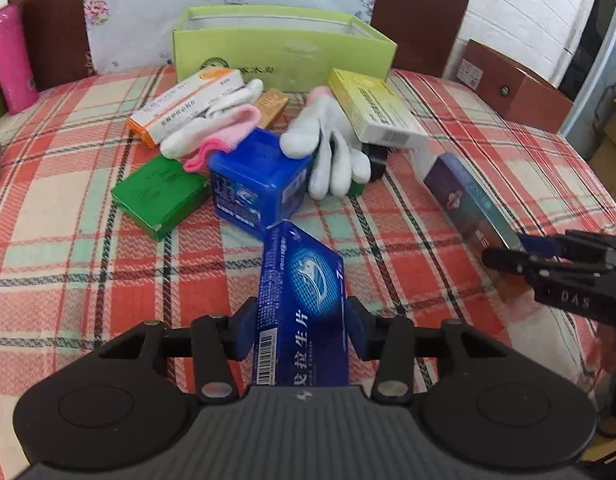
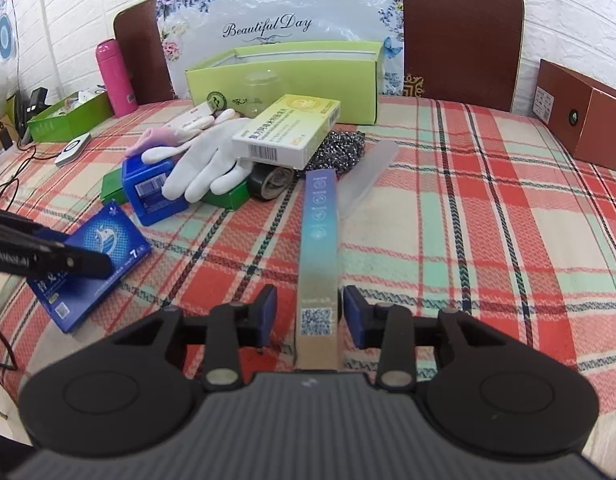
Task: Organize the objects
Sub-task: 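Grasp the blue medicine box with the left tool while the right tool grasps the slim gradient box, then carry both boxes into the lime-green box and open both tools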
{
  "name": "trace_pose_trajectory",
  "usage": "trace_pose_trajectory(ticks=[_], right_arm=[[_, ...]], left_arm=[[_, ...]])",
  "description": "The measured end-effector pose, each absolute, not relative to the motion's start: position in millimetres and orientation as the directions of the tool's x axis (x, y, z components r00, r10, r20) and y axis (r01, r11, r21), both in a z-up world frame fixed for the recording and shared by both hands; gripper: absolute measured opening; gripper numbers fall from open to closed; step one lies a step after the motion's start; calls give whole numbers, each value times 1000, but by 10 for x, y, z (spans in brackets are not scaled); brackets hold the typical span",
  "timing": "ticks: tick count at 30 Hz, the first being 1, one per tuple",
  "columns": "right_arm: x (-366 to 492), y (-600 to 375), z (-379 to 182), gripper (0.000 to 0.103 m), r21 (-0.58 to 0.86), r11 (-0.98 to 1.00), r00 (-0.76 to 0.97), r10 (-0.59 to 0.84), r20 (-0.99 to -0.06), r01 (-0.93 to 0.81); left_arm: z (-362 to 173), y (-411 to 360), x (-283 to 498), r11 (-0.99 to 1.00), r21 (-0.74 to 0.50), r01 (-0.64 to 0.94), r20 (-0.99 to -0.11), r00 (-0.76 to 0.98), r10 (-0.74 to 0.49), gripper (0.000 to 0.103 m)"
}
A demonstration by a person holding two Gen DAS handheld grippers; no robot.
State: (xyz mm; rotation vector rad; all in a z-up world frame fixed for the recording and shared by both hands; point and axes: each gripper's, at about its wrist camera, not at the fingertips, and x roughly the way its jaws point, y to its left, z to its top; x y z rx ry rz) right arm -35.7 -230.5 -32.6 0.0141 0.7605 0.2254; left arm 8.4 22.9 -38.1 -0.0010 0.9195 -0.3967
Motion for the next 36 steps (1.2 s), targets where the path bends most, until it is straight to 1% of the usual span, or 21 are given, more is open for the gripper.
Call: trace_pose_trajectory(ticks=[4,6,7,8,9,11,14,18,22,23,25,29,34,36], right_arm=[[-216,-2271,-332,36,96,976,703,209,-680,-198],[-138,-2241,-368,36,99,975,698,211,-684,-198],[-106,-2234,-398,35,102,975,692,213,-690,-198],[-99,-2232,-429,33,110,975,688,216,-693,-195],[-96,-2237,-458,23,111,976,682,212,-699,-189],[-140,-2283,-494,22,135,975,685,219,-695,-175],[-227,-2404,-486,21,181,973,687,230,-689,-144],[-298,-2533,-457,21,188,977,695,206,-689,-103],[-298,-2593,-446,21,194,978,698,196,-689,-83],[-305,-2608,-425,21,207,975,703,205,-681,-83],[-319,-2628,-324,21,226,969,728,222,-649,-95],[-214,-2651,40,21,254,955,787,271,-555,-150],[275,-2552,498,21,297,923,819,361,-446,-245],[567,-2495,638,21,315,911,821,386,-421,-267]], left_arm=[[-424,284,141,932,-212,293,-772,535,-344,49],[-419,243,167,927,-220,303,-767,534,-356,47],[-420,216,172,921,-223,319,-761,534,-369,43],[-413,189,166,916,-220,335,-754,537,-377,41],[-397,161,155,914,-209,348,-748,545,-379,38],[-358,114,131,909,-190,371,-737,558,-382,32],[-324,61,106,887,-210,412,-723,545,-425,17],[-333,-70,79,875,-180,449,-722,544,-428,17],[-331,-116,135,872,-180,454,-729,534,-428,17],[-292,-103,142,871,-184,455,-725,536,-433,17],[-144,-53,126,865,-177,469,-690,568,-449,17],[247,60,198,863,-137,486,-612,644,-459,17],[694,95,538,892,-77,445,-521,745,-417,17],[816,79,750,904,-67,423,-499,770,-397,17]])
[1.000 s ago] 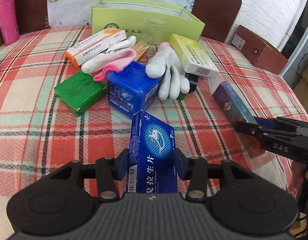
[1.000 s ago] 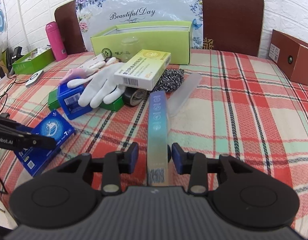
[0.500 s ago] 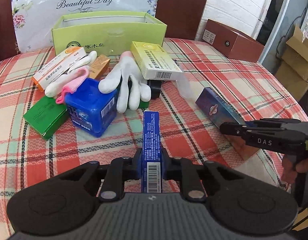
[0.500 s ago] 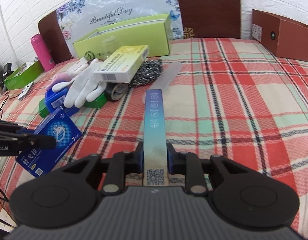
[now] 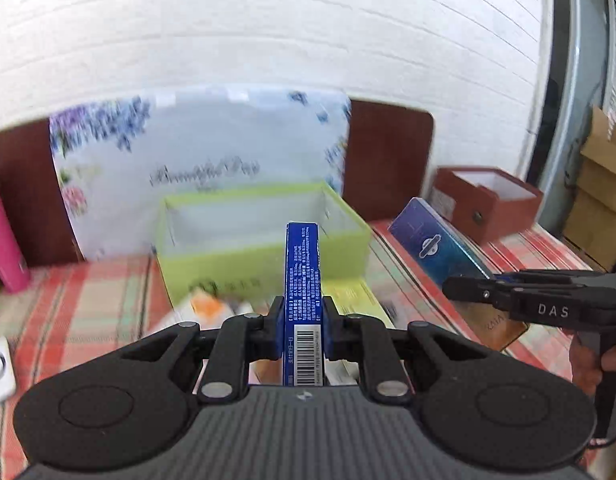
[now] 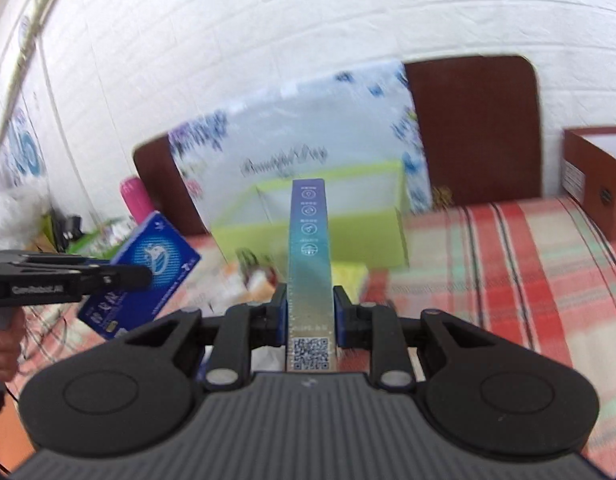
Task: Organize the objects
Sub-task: 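Carry both boxes into the lime-green box and open both tools, then withdraw both tools back toward the remaining items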
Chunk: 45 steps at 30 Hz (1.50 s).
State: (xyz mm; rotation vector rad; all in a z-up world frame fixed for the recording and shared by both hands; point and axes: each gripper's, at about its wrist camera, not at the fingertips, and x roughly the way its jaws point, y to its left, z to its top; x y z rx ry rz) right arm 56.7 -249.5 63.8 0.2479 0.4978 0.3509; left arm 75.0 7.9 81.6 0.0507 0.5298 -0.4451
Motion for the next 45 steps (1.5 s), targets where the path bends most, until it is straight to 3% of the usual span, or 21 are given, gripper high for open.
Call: trace_pose_trajectory(ticks=[7,17,21,22,23,24,25,26,33,38,42,45], right_arm=[[1752,-2225,747,21,396,892,817,389,-426,-218],[2831,-1845,266,21,320,932,849,305,-432,-171],[3020,-1709,39,22,288,942,817,301,-492,-173],[3049,-1672,-10,22,279,942,806,308,-505,-185],[3070,-1640,-49,24,273,940,793,322,-516,-205],[3088,-1615,-87,37,268,939,783,331,-527,-217],[3087,-1594,-109,50,260,940,776,331,-536,-221],[3085,-1583,-113,73,251,944,777,320,-541,-214],[2868,-1687,204,100,218,950,838,302,-455,-224],[2517,-1838,514,103,184,963,890,253,-379,-195],[2149,-1949,695,103,157,971,920,225,-320,-183],[1857,-1996,774,103,124,979,927,195,-321,-163]], left_arm=[[958,-44,1710,942,-104,320,-481,813,-329,17],[595,8,2859,962,-158,222,-533,801,-272,17],[444,33,3014,960,-155,234,-532,799,-281,17],[411,42,3022,958,-160,237,-523,803,-286,23],[380,50,3033,958,-162,238,-523,802,-288,33],[356,51,3044,962,-156,225,-532,801,-274,65],[330,51,3047,968,-143,205,-534,808,-250,81],[317,54,3020,973,-124,197,-520,822,-232,81],[465,131,2843,973,-134,187,-496,837,-229,81],[793,127,2435,974,-146,170,-454,864,-219,82],[993,51,2024,984,-113,136,-467,867,-174,89],[1052,57,1733,975,-155,159,-464,860,-214,90]])
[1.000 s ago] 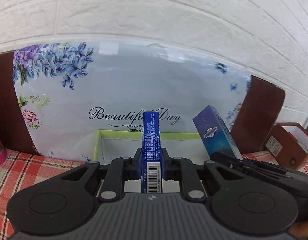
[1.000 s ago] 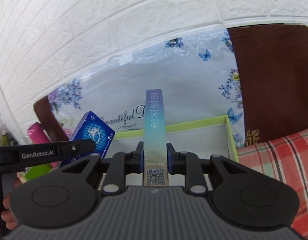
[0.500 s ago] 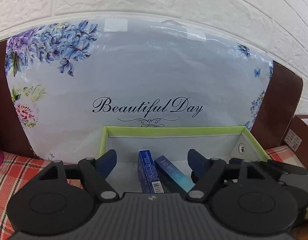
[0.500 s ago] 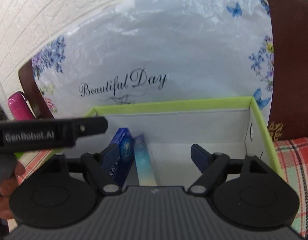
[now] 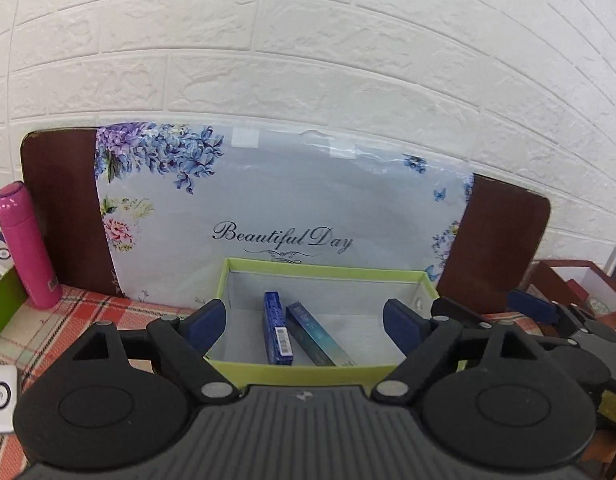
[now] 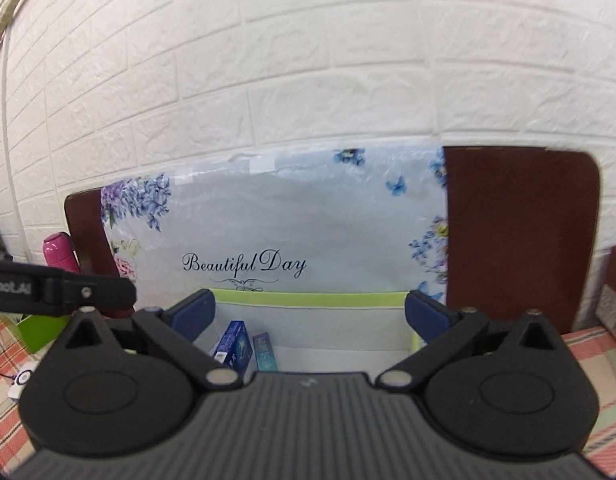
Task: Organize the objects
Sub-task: 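Withdraw both tools back toward the remaining items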
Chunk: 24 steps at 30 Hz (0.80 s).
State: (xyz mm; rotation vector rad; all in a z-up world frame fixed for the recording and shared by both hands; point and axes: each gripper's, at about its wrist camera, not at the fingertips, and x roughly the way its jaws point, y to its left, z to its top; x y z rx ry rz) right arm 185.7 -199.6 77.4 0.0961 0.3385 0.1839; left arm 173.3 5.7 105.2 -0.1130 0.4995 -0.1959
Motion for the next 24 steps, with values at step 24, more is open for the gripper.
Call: trace_pose_trajectory(ticks=[24], right_arm=[[365,-2273,21,103,83,996,841,67,-536,-26]], left_arm=[[328,-139,715,985,-139,104,-610,775,-168,93]])
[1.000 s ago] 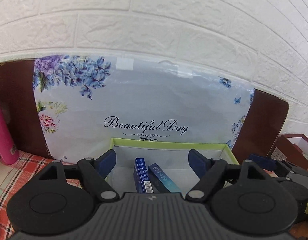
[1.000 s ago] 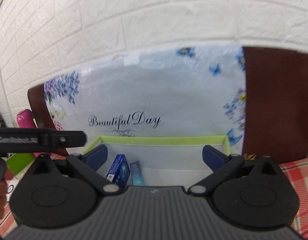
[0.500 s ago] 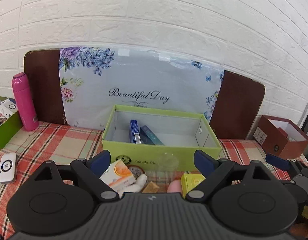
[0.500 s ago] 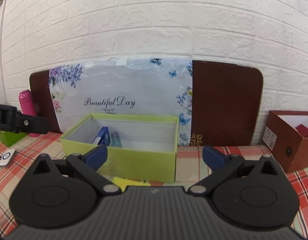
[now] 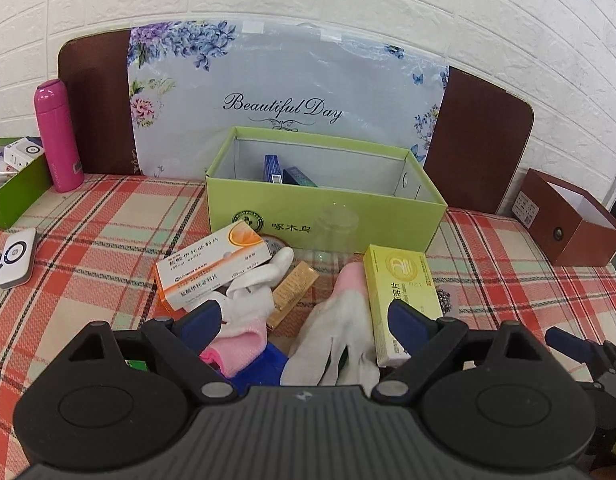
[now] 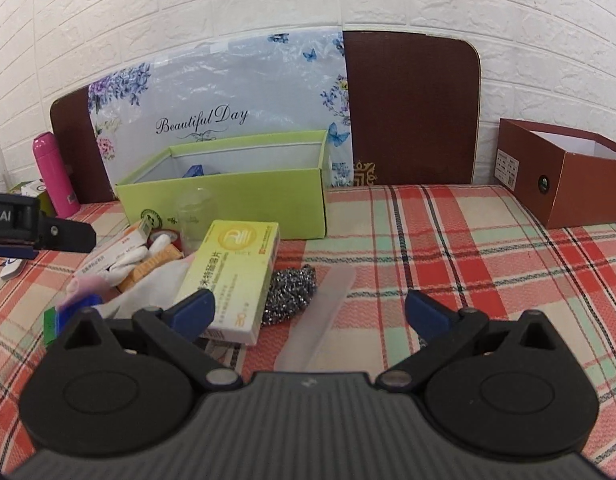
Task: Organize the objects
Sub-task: 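Withdraw both tools back toward the remaining items, then grasp the blue square container with the left tool while the right tool grasps the yellow medicine box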
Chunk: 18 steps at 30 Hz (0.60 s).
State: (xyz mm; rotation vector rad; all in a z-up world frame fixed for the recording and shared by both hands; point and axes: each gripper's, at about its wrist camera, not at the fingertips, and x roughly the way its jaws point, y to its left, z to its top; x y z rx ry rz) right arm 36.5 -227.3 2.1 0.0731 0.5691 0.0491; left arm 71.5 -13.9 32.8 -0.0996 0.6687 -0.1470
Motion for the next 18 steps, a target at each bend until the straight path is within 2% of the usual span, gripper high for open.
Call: trace_pose_trajectory(ticks=[7,14,18], right_arm=[[262,-2214,-124,103,95,994,848,102,-520,-62],[424,-1982,-208,103,67,990,804,139,-578,-123],[625,-1825,-193,103,59,989,815,145,-561,-135]], left_arm=[[134,-63,591,984,-134,116,-631,756,-175,93],[2,164,438,972,-180,153,-623,747,-233,92],[-19,320,368,961,-210,182,-613,741,-274,90]])
